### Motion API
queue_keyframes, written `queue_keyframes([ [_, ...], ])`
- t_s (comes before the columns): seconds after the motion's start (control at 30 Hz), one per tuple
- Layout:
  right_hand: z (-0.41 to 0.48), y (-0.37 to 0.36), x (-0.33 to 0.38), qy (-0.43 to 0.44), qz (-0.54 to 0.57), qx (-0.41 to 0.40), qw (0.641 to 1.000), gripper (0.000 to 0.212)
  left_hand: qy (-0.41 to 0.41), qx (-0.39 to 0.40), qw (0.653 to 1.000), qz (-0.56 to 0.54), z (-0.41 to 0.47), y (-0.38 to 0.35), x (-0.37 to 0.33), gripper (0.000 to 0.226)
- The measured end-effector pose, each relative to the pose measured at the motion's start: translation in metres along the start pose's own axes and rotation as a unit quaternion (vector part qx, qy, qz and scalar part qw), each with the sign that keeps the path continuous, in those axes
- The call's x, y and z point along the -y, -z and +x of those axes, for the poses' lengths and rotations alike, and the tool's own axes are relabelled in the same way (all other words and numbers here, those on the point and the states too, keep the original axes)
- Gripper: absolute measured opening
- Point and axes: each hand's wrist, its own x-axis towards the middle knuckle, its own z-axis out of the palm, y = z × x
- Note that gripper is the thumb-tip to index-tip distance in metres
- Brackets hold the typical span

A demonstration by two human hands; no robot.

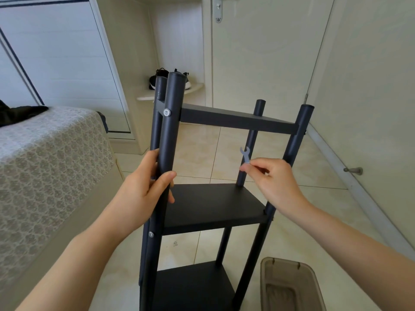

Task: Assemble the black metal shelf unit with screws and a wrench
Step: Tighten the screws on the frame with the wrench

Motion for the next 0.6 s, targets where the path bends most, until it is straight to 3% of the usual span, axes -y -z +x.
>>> queue_keyframes([
  [0.23, -0.01, 0.031, -0.017, -0.033, -0.11, -0.055, 0.992, 0.013, 0.025, -0.002, 1.0, 0.003, -0.001, 0.005, 0.001, 0.043],
  [0.3, -0.01, 0.032, -0.017, -0.044, -0.128, -0.07, 0.988, 0.013, 0.035, -0.018, 0.999, 0.013, 0.0, 0.007, 0.005, 0.034],
  [0.4, -0.008, 0.038, -0.018, -0.087, -0.118, -0.081, 0.986, 0.013, 0.039, -0.048, 0.997, 0.036, 0.002, 0.011, 0.012, 0.022],
  [0.6, 0.004, 0.046, -0.012, -0.144, -0.053, -0.051, 0.987, 0.008, 0.034, -0.073, 0.996, 0.039, 0.003, 0.018, 0.019, 0.035],
])
